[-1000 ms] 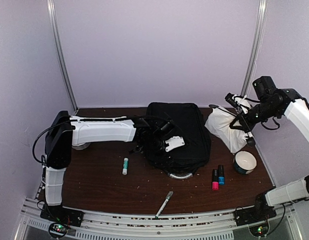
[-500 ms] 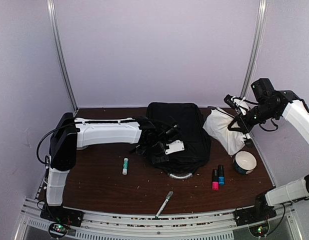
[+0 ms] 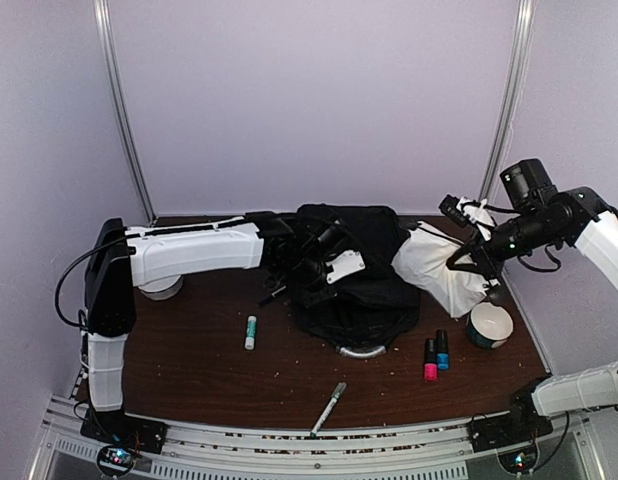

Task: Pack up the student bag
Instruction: Pick up the largest pocket of the bag from the student bag, then place the pencil case in the largest pocket of the bag.

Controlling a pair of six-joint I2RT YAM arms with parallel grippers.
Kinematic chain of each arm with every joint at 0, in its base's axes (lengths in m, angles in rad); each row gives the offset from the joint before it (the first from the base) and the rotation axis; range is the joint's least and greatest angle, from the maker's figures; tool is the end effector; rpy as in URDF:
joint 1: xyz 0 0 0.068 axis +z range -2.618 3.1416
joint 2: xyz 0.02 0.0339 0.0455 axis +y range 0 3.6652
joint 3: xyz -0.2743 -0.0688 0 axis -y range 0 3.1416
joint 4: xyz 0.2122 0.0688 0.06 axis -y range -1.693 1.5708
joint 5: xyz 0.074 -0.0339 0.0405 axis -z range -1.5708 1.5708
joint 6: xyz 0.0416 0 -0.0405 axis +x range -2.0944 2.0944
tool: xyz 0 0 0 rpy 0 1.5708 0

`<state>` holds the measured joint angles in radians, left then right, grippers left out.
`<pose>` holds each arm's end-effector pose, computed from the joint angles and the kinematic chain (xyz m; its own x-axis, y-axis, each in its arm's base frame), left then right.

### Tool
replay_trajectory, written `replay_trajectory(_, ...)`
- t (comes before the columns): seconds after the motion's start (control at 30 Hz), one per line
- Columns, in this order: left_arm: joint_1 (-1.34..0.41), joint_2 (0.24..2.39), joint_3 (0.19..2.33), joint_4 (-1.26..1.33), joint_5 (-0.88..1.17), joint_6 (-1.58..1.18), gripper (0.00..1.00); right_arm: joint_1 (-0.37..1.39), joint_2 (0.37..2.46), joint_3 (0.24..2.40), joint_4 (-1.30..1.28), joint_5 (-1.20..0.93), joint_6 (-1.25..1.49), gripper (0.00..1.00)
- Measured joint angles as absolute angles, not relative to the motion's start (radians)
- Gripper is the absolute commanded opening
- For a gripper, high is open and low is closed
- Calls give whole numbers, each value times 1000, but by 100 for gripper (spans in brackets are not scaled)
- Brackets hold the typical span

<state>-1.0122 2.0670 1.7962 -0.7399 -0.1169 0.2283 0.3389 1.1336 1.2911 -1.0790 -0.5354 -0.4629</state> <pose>0.2333 -0.3641 0.2581 -0.2542 0.8308 -0.4951 0.8900 0.4013 0.2165 0.1537 0.0767 0.3671 -0.4146 -0.5534 -0.7225 -0.8516 0.5158 0.0936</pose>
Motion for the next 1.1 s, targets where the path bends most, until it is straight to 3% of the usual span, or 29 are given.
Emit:
replay_trajectory(0.3,-930,2014,1842,-637,33,144,0,608,1241,1312,-1088,-512,-550,0)
replay_trajectory(0.47,-912,2014,1866,-622,94,112,0,710,1329,1336,-1068,-381,-586,0)
replay_trajectory(1.1,-869,2007,1963,-622,213,64,0,831,1533,1284,-560,88,-819,0)
